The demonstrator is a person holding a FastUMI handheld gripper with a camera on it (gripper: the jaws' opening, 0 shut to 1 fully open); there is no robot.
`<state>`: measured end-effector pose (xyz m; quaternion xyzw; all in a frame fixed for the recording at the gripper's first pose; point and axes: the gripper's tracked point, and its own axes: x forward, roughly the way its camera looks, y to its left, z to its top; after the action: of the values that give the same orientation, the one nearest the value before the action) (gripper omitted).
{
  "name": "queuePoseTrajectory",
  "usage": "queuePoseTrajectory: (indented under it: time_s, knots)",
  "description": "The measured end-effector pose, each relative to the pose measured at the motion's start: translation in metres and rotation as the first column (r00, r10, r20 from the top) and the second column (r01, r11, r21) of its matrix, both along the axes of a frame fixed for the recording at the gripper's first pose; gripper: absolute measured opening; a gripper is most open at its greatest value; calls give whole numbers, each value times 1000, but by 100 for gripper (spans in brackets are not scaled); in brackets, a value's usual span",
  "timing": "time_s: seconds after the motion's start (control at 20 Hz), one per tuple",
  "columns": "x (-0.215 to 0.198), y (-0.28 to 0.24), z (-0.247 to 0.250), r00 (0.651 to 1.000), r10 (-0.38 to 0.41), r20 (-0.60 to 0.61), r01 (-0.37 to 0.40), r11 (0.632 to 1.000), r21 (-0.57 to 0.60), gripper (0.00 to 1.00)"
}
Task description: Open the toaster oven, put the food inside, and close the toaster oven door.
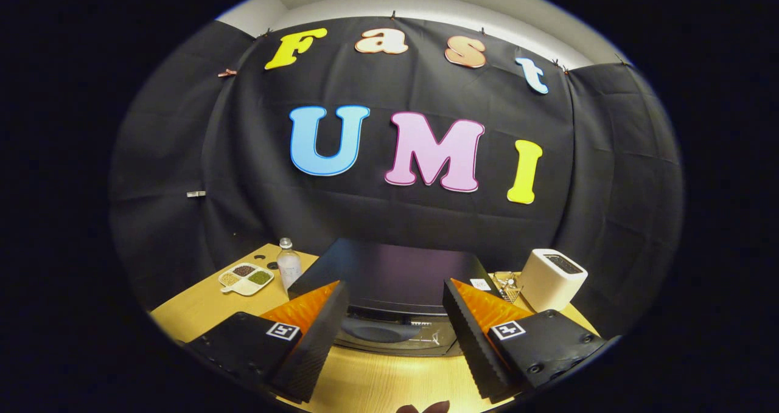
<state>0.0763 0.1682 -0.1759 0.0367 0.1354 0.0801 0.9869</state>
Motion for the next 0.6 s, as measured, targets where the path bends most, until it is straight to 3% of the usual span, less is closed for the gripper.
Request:
queuePoseTrajectory:
  time_s: [0.6]
  knots:
    - [26, 35, -86, 980, -18, -196, 27, 999, 43, 98]
